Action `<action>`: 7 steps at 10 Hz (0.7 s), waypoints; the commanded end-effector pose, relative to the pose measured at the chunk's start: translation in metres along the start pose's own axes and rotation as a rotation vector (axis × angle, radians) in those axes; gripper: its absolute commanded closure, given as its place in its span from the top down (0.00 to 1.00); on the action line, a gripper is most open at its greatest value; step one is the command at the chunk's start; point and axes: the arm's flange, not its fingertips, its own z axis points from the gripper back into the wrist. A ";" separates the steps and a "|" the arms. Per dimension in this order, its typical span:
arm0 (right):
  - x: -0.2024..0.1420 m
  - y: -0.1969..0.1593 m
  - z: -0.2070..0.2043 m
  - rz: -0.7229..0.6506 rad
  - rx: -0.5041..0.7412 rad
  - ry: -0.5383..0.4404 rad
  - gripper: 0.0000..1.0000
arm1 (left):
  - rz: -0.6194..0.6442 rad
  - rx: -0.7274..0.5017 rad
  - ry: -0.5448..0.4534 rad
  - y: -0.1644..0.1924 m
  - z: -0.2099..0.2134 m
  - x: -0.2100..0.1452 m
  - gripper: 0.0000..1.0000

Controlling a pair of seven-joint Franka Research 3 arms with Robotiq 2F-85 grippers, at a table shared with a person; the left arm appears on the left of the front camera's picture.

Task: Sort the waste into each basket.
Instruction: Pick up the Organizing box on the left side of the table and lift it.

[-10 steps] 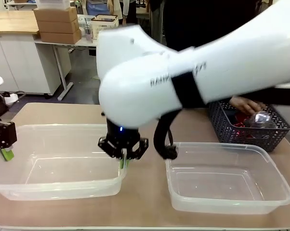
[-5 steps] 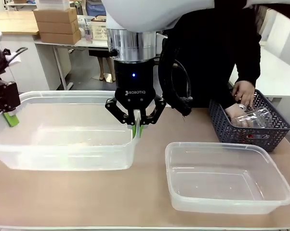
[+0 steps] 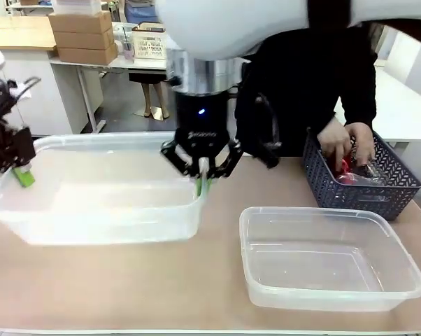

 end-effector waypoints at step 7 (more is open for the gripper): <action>0.036 -0.207 -0.038 0.107 0.092 0.041 0.05 | -0.031 -0.048 0.080 -0.165 -0.039 0.108 0.05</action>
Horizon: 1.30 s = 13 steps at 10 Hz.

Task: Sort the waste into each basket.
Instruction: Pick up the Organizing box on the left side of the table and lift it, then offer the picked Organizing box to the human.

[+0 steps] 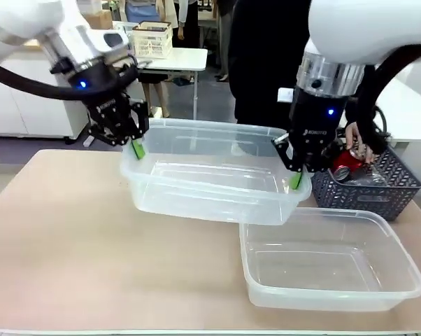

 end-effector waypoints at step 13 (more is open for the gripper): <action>0.012 -0.015 -0.014 -0.111 0.128 -0.014 0.05 | -0.002 0.079 -0.003 0.006 -0.013 -0.020 0.05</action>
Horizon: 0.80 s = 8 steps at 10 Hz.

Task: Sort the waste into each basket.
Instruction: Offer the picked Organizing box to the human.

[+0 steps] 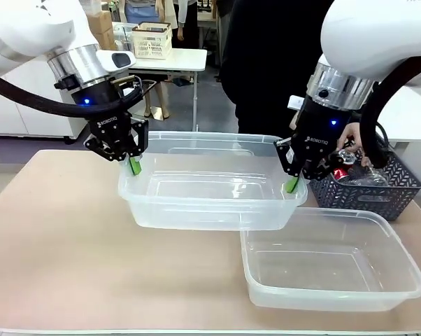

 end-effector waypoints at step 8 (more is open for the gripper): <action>0.000 -0.004 0.002 -0.008 0.007 -0.008 0.05 | -0.007 -0.003 0.005 -0.002 0.004 0.000 0.05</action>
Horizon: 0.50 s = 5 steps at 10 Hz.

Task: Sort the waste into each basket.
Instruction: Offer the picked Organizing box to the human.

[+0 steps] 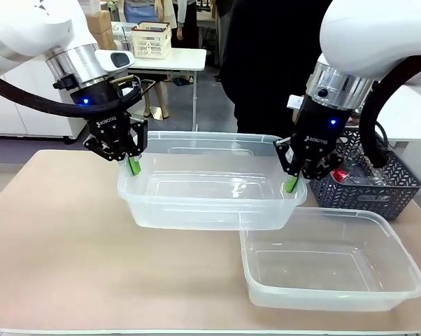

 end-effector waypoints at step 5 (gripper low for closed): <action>0.000 -0.004 0.002 -0.008 0.007 -0.008 0.05 | -0.007 -0.003 0.005 -0.002 0.004 0.000 0.05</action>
